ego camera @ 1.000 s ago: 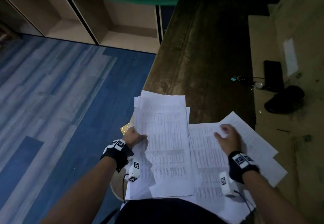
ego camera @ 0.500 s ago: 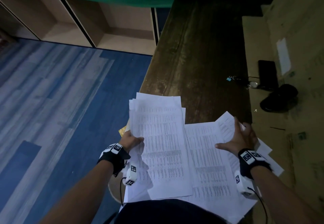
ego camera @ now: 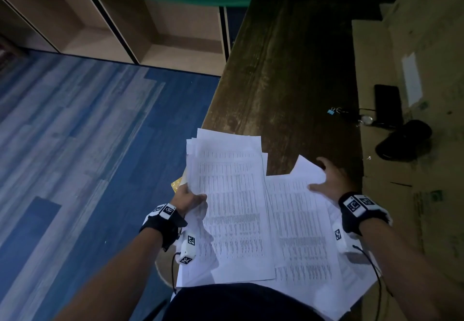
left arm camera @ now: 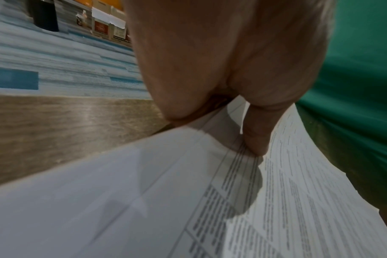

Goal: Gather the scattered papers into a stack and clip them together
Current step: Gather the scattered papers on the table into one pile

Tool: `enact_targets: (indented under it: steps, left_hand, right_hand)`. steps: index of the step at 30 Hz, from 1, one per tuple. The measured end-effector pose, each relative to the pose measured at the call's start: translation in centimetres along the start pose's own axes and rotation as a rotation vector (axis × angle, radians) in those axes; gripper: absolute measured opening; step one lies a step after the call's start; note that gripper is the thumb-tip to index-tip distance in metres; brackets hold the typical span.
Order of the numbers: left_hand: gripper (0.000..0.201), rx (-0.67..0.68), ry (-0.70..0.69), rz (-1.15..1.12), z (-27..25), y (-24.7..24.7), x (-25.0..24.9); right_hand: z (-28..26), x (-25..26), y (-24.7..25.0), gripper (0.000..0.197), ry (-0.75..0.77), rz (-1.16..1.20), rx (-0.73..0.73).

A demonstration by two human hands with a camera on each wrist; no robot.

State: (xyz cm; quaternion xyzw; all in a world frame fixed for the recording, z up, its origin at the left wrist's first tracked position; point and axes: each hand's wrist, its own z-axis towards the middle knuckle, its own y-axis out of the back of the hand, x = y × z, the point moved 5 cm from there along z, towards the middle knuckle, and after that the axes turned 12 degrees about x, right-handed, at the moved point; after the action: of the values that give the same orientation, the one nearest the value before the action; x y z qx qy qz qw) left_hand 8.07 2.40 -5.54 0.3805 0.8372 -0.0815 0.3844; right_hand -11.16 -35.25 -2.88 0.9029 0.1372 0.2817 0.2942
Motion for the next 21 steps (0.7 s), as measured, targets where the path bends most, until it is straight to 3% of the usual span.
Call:
enact_targets:
  steps: [2, 6, 8, 10, 13, 16, 21]
  left_hand:
    - [0.024, -0.009, -0.027, 0.015, 0.0, 0.2, -0.2]
    - [0.012, -0.063, -0.061, 0.043, 0.0, 1.7, -0.7]
    - [0.004, -0.126, -0.079, 0.077, -0.1, 3.1, -1.2]
    - [0.011, -0.190, -0.100, 0.081, -0.2, 4.6, -1.4]
    - [0.014, -0.271, -0.120, 0.025, -0.4, 6.7, -1.1]
    - [0.010, -0.309, -0.148, 0.010, -0.5, 7.8, -0.8]
    - [0.009, -0.199, -0.212, -0.010, -0.3, 5.3, -1.8]
  right_hand:
    - [0.3, 1.3, -0.4, 0.080, 0.046, -0.087, -0.002]
    - [0.5, 3.2, 0.5, 0.071, 0.062, -0.160, 0.051]
    - [0.5, 4.3, 3.0, 0.057, 0.111, -0.184, 0.031]
    - [-0.9, 6.3, 6.4, 0.040, 0.197, -0.162, 0.015]
    - [-4.1, 9.0, 10.9, 0.024, 0.341, -0.140, 0.118]
    - [-6.9, 10.7, 13.7, 0.025, 0.421, -0.066, 0.212]
    - [-7.9, 12.8, 14.0, 0.034, 0.495, -0.023, 0.221]
